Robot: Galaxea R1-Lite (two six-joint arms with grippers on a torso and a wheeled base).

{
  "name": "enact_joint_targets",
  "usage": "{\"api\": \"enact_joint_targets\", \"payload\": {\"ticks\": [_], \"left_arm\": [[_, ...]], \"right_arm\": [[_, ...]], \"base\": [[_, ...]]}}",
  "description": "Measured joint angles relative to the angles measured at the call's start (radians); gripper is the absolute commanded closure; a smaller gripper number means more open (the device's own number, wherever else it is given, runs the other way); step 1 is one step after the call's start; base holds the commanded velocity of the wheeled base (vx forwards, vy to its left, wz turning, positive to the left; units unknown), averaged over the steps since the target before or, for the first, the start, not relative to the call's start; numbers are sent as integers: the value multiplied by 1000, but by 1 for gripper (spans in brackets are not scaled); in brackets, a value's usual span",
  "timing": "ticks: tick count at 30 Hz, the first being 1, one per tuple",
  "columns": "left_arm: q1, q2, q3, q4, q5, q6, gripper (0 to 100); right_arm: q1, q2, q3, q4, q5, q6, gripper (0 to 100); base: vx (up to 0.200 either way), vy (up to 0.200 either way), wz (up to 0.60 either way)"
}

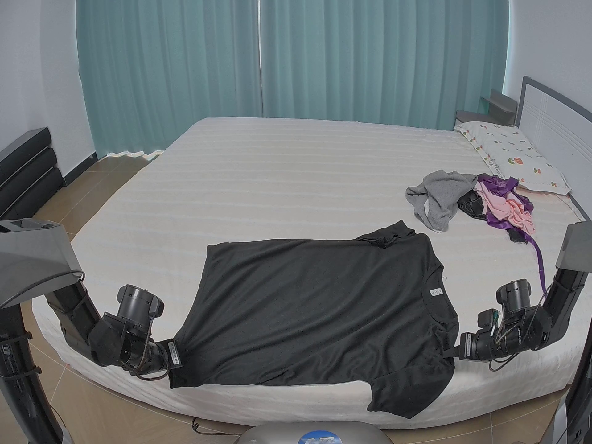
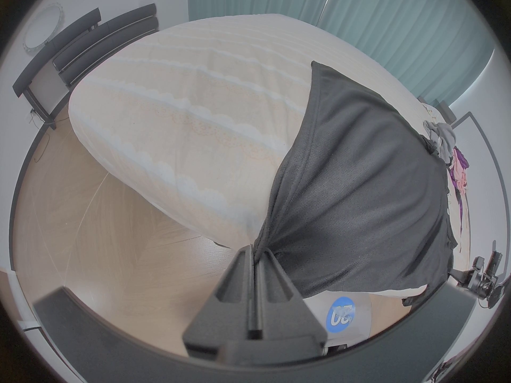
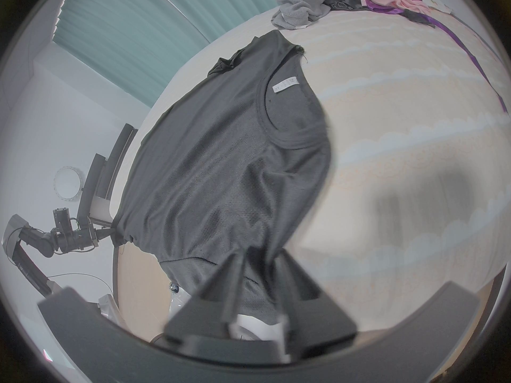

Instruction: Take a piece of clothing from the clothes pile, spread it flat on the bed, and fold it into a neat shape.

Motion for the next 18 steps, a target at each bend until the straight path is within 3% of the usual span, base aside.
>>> {"api": "enact_joint_targets", "payload": {"ticks": [9, 18], "left_arm": [[0, 1, 0, 1, 2, 1, 100], [-2, 4, 1, 1, 1, 1, 100]], "right_arm": [[-98, -62, 48, 42, -5, -111, 100], [-213, -106, 68, 183, -5, -341, 100]], "base": [[0, 0, 0], [0, 0, 0]]}}
